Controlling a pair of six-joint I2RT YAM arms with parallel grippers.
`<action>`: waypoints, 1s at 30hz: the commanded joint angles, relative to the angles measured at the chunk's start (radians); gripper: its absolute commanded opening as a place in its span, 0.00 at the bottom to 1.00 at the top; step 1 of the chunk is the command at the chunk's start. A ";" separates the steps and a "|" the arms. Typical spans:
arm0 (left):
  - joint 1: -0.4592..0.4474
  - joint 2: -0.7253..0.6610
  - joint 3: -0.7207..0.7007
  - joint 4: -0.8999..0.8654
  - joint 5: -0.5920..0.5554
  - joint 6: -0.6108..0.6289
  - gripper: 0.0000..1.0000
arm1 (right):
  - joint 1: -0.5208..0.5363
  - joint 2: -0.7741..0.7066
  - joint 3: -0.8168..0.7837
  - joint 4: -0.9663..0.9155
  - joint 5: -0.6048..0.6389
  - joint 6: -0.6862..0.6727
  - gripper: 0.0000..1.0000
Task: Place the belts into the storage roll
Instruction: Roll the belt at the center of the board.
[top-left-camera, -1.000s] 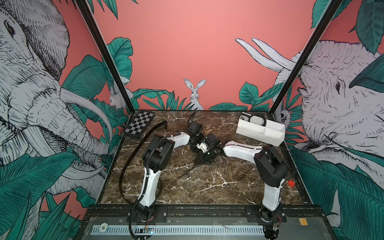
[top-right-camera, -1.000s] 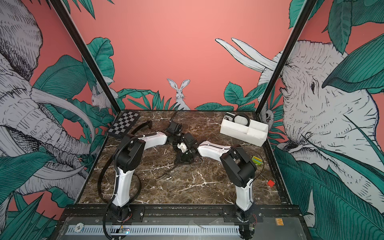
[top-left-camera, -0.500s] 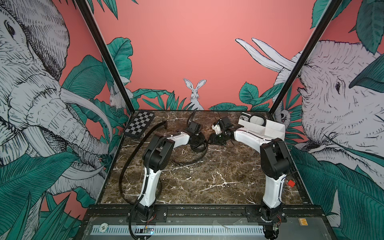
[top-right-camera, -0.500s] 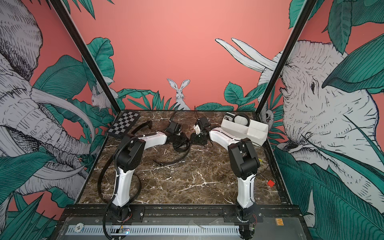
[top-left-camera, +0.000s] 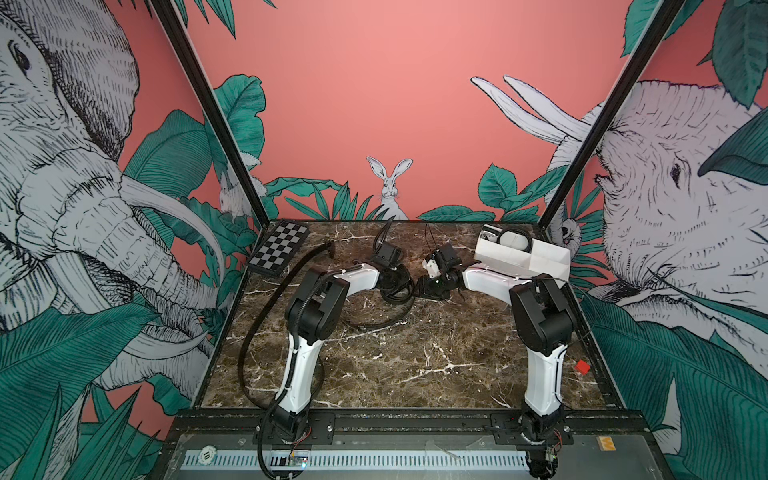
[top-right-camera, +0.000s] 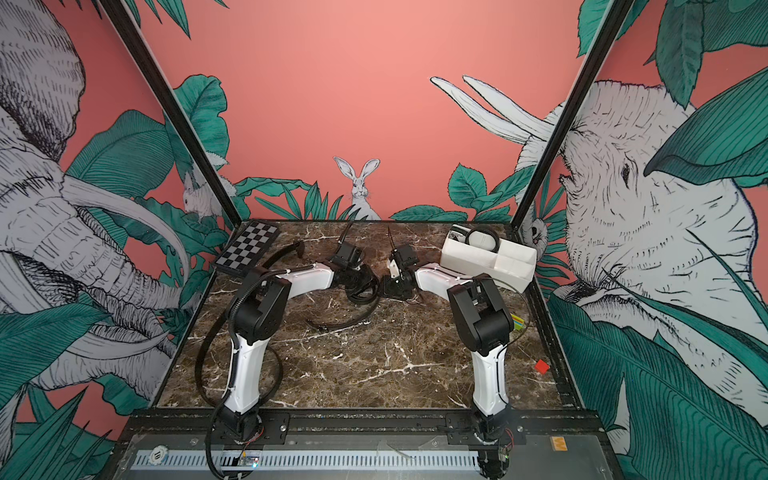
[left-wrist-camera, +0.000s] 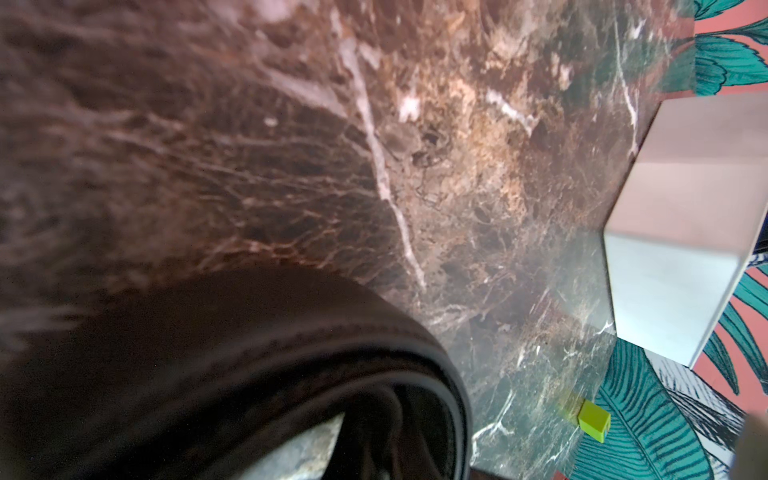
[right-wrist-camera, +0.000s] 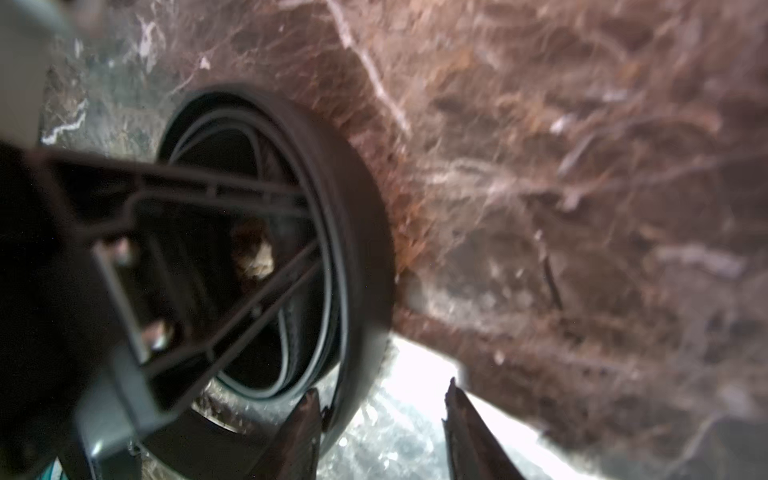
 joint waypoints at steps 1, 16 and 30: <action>0.028 0.110 -0.055 -0.145 -0.099 -0.024 0.00 | 0.019 -0.047 -0.013 0.065 0.013 0.031 0.48; 0.025 0.105 -0.067 -0.131 -0.079 -0.039 0.00 | 0.058 0.012 -0.058 0.154 0.120 0.138 0.49; 0.022 0.082 -0.088 -0.127 -0.030 -0.035 0.00 | 0.107 0.081 -0.033 0.086 0.225 0.143 0.28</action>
